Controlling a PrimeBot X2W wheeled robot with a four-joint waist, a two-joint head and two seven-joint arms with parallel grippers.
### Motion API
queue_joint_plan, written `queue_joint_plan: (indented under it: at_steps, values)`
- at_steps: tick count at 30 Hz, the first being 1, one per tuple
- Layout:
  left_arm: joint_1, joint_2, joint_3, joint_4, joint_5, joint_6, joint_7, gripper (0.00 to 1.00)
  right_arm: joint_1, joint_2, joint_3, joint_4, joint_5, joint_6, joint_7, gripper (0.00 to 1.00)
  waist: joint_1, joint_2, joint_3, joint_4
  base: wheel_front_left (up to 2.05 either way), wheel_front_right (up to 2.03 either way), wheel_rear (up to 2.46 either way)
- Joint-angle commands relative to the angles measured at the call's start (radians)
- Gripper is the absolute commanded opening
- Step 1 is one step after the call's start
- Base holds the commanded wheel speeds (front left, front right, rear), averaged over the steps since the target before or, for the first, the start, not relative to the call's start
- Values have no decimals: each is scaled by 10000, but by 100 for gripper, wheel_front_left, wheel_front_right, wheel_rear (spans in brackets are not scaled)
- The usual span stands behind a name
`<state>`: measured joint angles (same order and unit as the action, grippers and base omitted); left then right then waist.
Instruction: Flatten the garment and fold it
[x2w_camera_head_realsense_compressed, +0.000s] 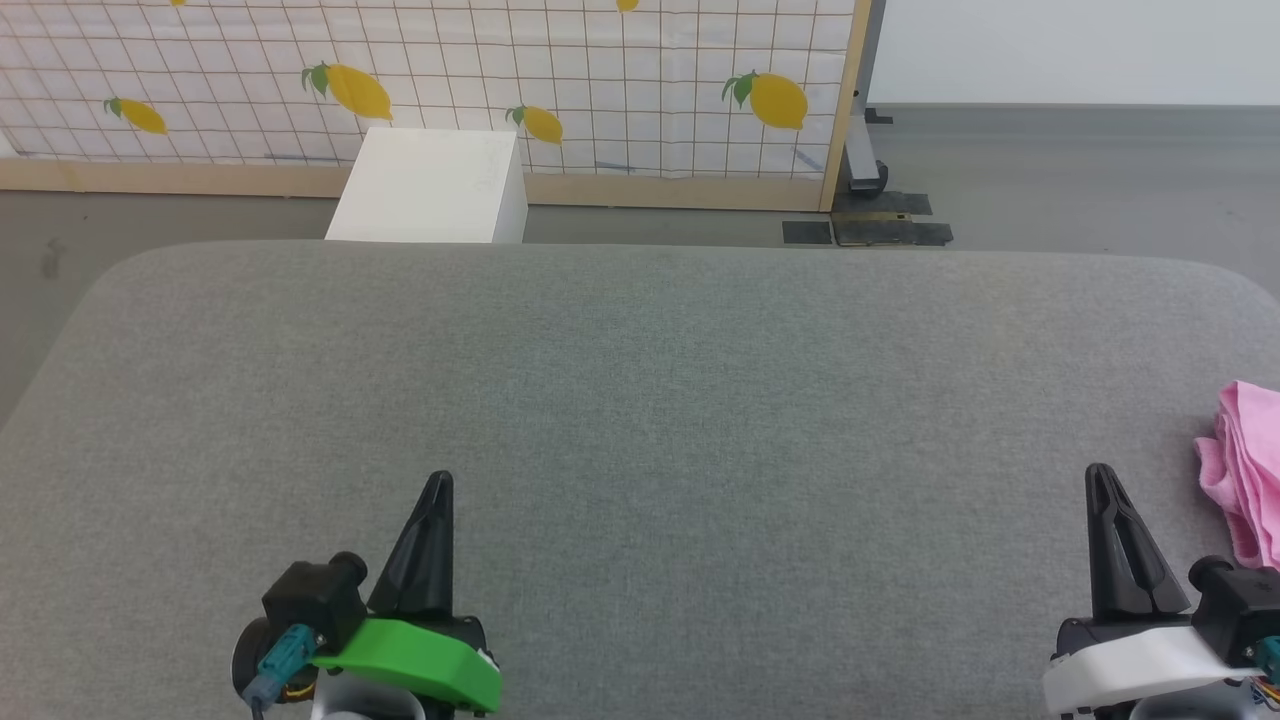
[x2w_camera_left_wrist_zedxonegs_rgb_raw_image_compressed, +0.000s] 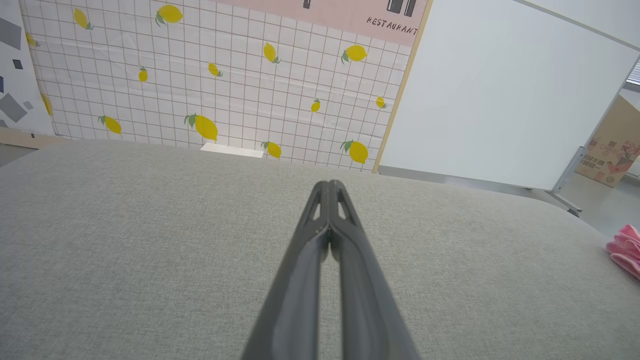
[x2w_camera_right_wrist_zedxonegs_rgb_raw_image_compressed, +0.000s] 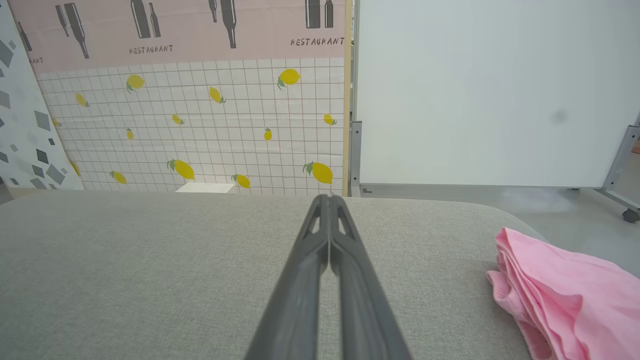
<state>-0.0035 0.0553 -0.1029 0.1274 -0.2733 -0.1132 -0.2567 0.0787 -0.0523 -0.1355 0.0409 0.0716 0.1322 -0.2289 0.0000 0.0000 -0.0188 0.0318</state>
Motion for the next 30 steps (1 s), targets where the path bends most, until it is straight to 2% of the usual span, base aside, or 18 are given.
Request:
queue_joint_plan:
  at_steps: [1, 30]
  values:
    - [0, 0, -2, -2, 5, 2, 4, 0, -1, 0, 0, -1, -3, 0, 4, 0, 0, 0, 0, -1, 0, 0, 0]
    - [6, -8, 129, -209, 444, 184, 417, 0, -128, 3, 219, -67, -118, -2, 372, 0, 0, 0, 32, -57, 0, 0, 0]
